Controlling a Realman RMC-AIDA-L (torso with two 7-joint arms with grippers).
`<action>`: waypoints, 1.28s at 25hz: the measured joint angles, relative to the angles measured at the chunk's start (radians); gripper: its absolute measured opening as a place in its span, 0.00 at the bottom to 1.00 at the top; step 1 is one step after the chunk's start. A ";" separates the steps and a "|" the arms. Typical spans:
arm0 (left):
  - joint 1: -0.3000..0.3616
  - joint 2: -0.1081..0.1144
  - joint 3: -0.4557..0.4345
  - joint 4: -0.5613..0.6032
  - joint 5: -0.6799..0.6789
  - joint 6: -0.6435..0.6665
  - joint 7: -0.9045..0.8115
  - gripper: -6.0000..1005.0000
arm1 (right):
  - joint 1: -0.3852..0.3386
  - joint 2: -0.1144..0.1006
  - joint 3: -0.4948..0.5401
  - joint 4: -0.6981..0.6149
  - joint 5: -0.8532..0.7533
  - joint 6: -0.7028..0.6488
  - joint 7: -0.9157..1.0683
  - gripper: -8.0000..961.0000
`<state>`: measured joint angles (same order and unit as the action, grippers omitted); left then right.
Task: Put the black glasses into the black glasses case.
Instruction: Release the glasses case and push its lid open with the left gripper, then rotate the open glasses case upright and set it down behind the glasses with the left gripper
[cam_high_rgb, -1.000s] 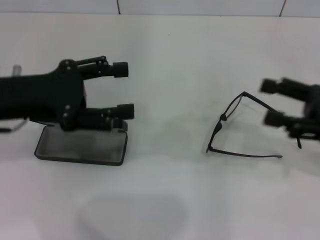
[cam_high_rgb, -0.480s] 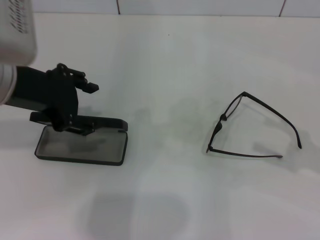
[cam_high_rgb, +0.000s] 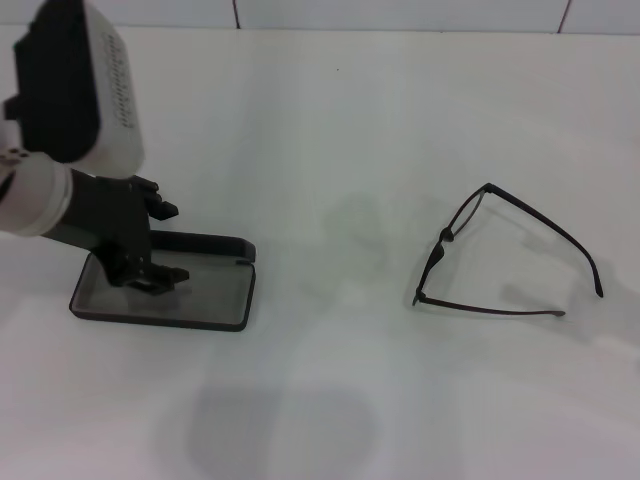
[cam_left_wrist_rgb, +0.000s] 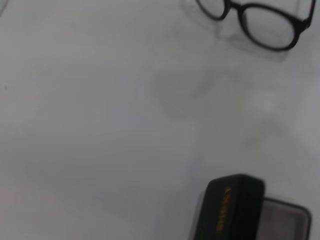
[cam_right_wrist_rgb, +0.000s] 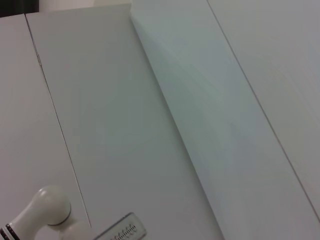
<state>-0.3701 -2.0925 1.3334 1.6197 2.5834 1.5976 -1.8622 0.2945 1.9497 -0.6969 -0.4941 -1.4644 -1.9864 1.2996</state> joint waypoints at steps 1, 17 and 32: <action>-0.001 0.000 0.013 -0.011 0.015 -0.018 -0.004 0.73 | 0.000 0.000 0.000 0.000 0.000 0.000 0.000 0.91; -0.010 -0.002 0.153 -0.015 0.134 -0.075 -0.032 0.56 | -0.011 0.000 0.009 0.040 -0.001 0.011 -0.038 0.91; 0.000 -0.003 0.331 0.067 0.144 -0.369 -0.083 0.19 | -0.056 -0.004 0.050 0.044 0.001 0.009 -0.054 0.91</action>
<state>-0.3706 -2.0955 1.6646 1.6869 2.7277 1.2286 -1.9452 0.2390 1.9454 -0.6472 -0.4501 -1.4637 -1.9775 1.2457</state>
